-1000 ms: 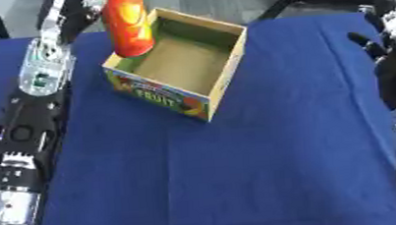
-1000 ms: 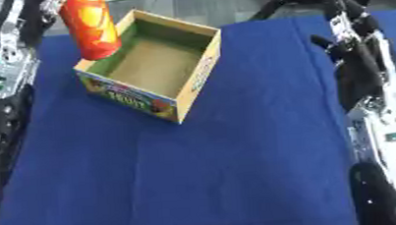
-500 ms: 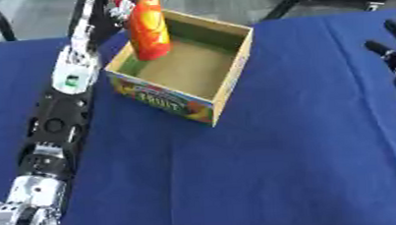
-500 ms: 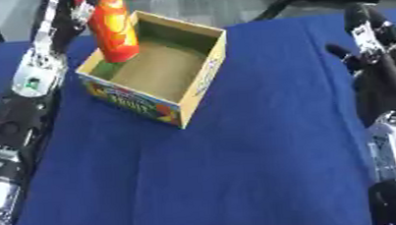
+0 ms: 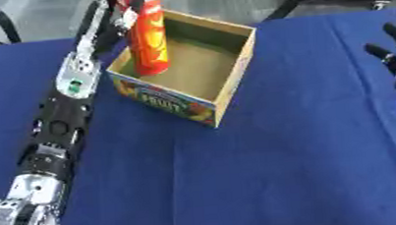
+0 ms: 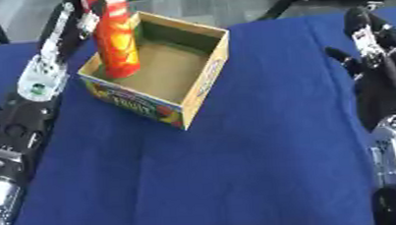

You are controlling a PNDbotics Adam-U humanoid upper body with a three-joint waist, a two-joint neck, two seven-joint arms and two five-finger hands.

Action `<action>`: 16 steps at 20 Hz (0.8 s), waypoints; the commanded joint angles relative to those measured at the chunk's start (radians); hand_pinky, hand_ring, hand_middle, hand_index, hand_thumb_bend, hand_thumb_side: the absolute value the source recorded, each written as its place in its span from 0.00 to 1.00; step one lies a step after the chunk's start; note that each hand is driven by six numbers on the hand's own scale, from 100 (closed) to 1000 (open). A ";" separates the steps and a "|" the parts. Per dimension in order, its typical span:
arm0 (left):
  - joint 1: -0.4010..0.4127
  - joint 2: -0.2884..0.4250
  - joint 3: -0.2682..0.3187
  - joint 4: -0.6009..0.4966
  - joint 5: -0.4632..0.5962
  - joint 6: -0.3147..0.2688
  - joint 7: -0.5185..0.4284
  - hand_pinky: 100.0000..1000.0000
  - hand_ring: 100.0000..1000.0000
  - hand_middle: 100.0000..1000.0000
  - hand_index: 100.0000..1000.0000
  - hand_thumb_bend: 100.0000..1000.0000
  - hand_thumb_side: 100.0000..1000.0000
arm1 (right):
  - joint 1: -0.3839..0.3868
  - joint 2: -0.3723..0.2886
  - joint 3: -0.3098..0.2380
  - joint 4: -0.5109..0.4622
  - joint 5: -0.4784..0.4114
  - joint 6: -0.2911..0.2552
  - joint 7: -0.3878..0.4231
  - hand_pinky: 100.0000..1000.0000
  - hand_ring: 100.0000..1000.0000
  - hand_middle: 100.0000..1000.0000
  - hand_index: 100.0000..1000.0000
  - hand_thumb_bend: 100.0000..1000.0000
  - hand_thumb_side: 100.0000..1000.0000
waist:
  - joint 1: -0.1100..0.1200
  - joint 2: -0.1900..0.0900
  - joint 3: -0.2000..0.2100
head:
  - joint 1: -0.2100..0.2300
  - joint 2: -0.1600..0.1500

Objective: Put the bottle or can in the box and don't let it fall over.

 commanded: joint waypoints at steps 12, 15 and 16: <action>0.005 0.024 0.012 -0.083 0.025 0.034 -0.022 1.00 0.83 0.69 0.98 0.17 0.69 | -0.003 -0.019 -0.006 -0.022 -0.006 -0.004 -0.007 0.77 1.00 1.00 0.80 0.31 0.33 | -0.004 -0.030 0.026 | -0.032 0.003; 0.043 0.029 -0.001 -0.150 0.123 0.083 -0.059 1.00 0.80 0.65 0.91 0.10 0.67 | 0.009 -0.034 -0.017 -0.020 -0.004 -0.007 -0.017 0.77 1.00 1.00 0.80 0.31 0.33 | -0.011 -0.046 0.053 | -0.063 0.026; 0.057 0.031 -0.005 -0.180 0.157 0.102 -0.071 1.00 0.79 0.63 0.89 0.09 0.67 | 0.012 -0.038 -0.020 -0.020 -0.003 -0.009 -0.020 0.77 1.00 1.00 0.80 0.31 0.33 | -0.014 -0.052 0.060 | -0.071 0.034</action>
